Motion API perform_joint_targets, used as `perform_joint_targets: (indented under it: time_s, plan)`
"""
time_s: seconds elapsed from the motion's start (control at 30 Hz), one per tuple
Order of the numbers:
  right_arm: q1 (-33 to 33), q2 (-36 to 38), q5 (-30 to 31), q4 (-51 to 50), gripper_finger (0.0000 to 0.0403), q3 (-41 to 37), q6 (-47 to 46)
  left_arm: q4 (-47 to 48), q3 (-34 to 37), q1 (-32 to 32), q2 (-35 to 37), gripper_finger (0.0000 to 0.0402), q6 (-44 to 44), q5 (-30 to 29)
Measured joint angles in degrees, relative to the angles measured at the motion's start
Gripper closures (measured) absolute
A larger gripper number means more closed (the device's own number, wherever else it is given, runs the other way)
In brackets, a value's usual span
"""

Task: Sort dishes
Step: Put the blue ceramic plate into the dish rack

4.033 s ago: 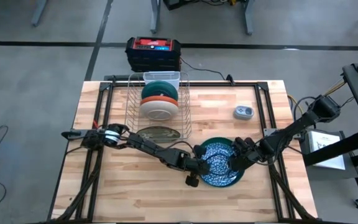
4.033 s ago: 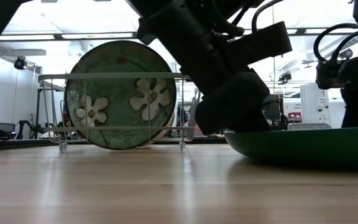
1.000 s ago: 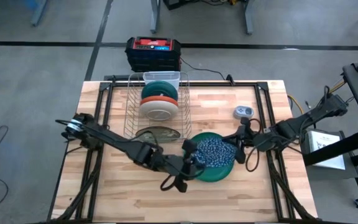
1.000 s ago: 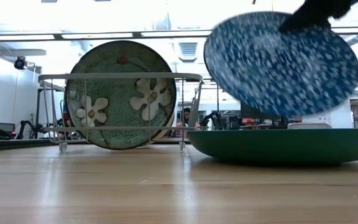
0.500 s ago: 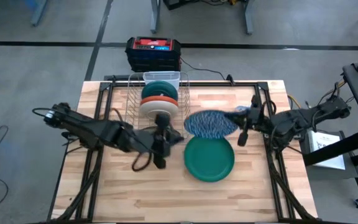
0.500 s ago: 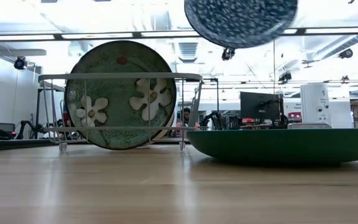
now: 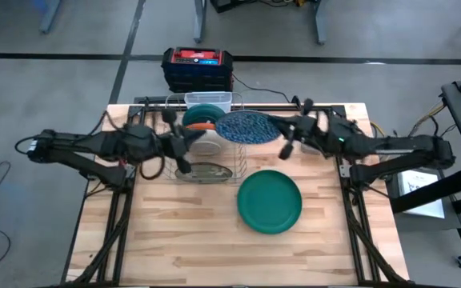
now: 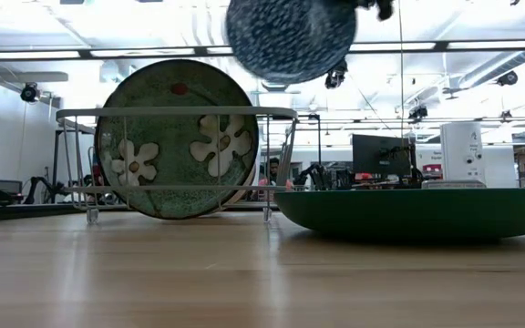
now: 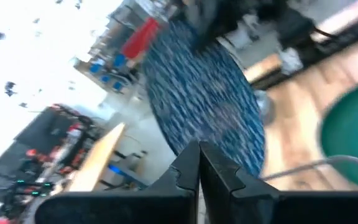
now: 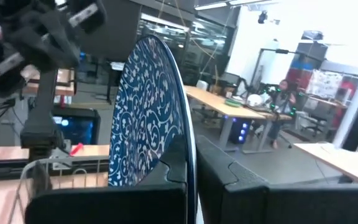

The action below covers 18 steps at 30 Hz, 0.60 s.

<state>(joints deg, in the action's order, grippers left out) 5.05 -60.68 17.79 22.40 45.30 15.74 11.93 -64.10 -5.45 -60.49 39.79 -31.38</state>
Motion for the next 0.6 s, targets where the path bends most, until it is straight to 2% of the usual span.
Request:
perform_joint_targets:
  time_s: [0.1,0.27,0.6]
  plan:
    - [2.6,-5.23,-4.84,5.48,0.0403,0.0,0.0,-2.03,2.66,2.32,2.68,0.0401,0.48,1.28]
    - [4.92,-11.93,-8.69,11.31,0.0403,0.03,0.81,-2.18,3.7,3.42,4.81,0.0401,0.59,1.94]
    - [5.3,-15.25,-14.33,15.23,0.0403,0.94,-2.49,-2.2,3.13,3.48,5.49,0.0401,-1.31,-3.94]
